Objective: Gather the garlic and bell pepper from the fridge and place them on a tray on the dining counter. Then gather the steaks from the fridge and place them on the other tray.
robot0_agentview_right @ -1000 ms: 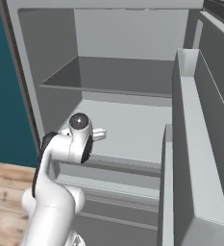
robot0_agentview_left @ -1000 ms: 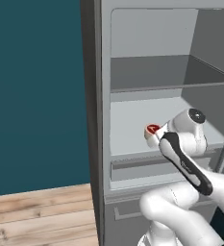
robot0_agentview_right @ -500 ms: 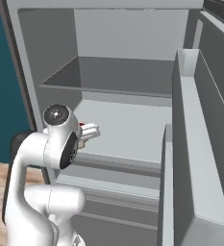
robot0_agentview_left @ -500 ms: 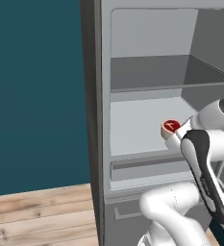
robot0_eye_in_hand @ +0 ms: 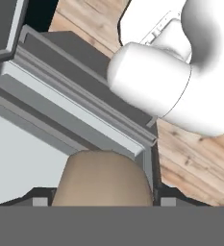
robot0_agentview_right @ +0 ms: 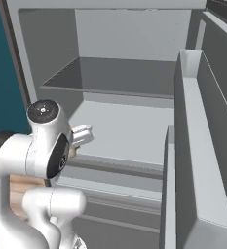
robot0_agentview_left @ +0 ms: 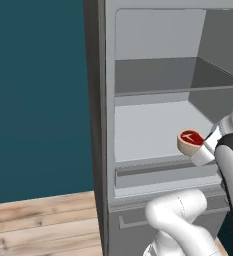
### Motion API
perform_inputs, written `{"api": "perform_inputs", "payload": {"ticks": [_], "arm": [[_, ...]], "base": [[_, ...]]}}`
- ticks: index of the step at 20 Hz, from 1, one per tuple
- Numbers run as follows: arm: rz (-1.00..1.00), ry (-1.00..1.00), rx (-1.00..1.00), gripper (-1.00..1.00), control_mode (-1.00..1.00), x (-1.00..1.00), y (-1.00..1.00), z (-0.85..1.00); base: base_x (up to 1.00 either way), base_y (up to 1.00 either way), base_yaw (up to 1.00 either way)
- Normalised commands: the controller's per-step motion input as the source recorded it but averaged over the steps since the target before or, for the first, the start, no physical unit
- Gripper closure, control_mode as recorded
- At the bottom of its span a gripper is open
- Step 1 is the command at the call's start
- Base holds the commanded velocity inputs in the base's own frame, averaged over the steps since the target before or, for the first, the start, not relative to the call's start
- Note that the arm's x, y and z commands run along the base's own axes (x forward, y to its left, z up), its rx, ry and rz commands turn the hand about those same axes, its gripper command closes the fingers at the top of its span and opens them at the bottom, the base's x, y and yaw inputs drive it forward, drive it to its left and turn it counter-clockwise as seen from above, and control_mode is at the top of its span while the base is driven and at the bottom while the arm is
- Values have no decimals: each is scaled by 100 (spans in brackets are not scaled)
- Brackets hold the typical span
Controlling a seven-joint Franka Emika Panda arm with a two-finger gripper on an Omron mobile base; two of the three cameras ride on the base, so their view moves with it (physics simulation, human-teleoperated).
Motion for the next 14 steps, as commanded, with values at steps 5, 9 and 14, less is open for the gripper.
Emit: {"api": "perform_inputs", "payload": {"ticks": [5, 9, 14], "arm": [[0, -1, -5, 100, -100, -62, 4, 0], [0, 0, 0, 100, 100, 0, 0, 0], [0, 0, 0, 100, 100, 0, 0, 0]], "base": [[0, 0, 0], [-100, 0, 1], [-100, 1, 15]]}}
